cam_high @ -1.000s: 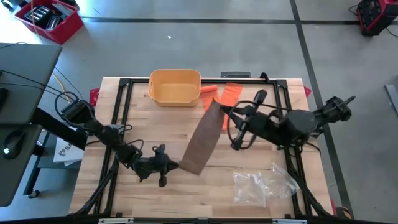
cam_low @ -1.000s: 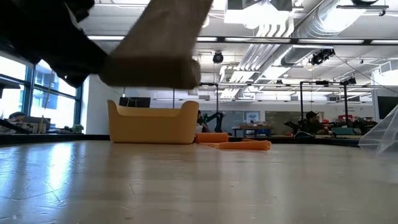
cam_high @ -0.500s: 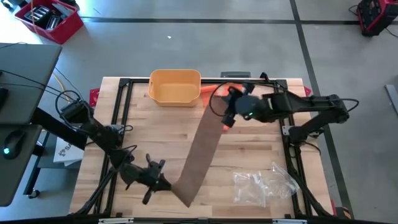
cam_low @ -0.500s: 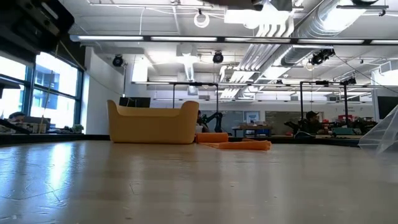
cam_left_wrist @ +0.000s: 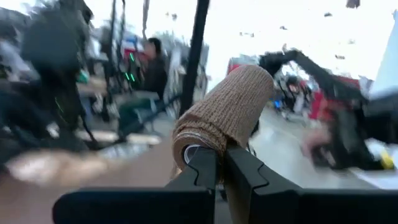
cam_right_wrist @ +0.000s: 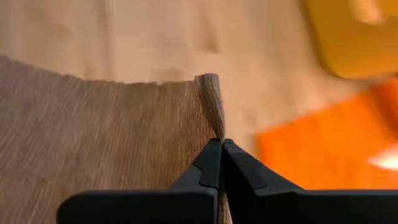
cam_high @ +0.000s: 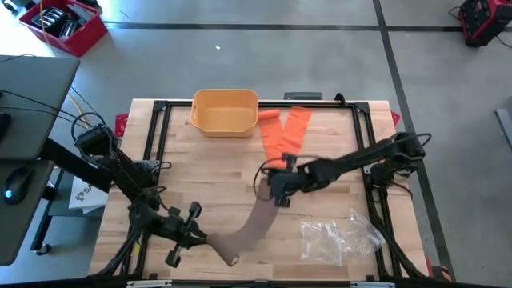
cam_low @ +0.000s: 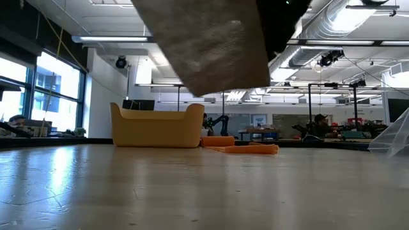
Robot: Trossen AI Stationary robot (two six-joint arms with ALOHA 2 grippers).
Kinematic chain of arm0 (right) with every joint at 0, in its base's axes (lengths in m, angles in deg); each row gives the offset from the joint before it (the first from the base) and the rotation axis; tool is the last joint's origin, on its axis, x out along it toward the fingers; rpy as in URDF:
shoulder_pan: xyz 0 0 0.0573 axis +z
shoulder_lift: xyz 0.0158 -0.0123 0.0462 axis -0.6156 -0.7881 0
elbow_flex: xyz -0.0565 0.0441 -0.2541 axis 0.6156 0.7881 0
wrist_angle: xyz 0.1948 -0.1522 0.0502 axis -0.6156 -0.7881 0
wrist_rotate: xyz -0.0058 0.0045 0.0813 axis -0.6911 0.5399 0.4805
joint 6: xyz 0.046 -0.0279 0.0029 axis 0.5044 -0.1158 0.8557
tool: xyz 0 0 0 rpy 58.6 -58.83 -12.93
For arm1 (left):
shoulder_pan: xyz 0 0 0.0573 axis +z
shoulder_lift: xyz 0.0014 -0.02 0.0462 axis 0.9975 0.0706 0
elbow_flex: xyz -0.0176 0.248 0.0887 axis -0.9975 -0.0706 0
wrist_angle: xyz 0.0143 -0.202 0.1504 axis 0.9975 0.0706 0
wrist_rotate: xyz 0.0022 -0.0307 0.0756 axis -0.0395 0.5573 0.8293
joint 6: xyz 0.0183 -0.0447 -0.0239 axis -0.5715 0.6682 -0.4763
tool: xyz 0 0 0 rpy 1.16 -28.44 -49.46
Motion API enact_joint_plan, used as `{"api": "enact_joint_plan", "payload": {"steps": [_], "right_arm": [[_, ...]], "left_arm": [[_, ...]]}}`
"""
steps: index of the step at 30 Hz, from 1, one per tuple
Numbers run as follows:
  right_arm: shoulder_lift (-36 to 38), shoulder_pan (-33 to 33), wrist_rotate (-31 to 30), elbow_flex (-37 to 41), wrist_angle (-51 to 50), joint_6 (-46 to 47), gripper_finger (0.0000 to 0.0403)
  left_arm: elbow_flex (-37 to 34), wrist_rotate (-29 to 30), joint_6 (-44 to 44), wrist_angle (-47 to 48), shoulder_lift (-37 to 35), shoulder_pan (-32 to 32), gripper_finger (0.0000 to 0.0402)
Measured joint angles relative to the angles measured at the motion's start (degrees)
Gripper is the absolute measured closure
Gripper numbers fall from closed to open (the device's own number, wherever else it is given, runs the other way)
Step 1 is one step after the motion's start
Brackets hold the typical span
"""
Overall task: Roll bandage
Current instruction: Roll the brown bandage
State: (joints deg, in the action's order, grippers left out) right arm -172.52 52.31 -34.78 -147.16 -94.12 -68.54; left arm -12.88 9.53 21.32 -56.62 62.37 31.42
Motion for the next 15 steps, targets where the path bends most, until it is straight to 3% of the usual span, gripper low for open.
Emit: {"api": "enact_joint_plan", "payload": {"steps": [4,10,13,15], "right_arm": [[-1.63,1.96,3.69,2.99,8.04,3.8,0.0373],[-1.84,3.18,6.26,2.85,0.99,10.07,0.0284],[-0.03,4.84,3.24,1.51,-6.37,13.88,0.0258],[1.73,7.21,-2.06,0.74,-9.0,15.81,0.0253]], "left_arm": [[-0.01,5.37,-6.42,-6.47,0.0,0.05,0.0395],[-0.01,13.96,-9.89,-10.06,-0.34,0.05,0.0395],[-0.01,20.01,-8.58,-10.07,-0.42,-0.05,0.0395],[-0.01,23.76,-7.67,-10.08,-0.42,-0.06,0.0395]]}}
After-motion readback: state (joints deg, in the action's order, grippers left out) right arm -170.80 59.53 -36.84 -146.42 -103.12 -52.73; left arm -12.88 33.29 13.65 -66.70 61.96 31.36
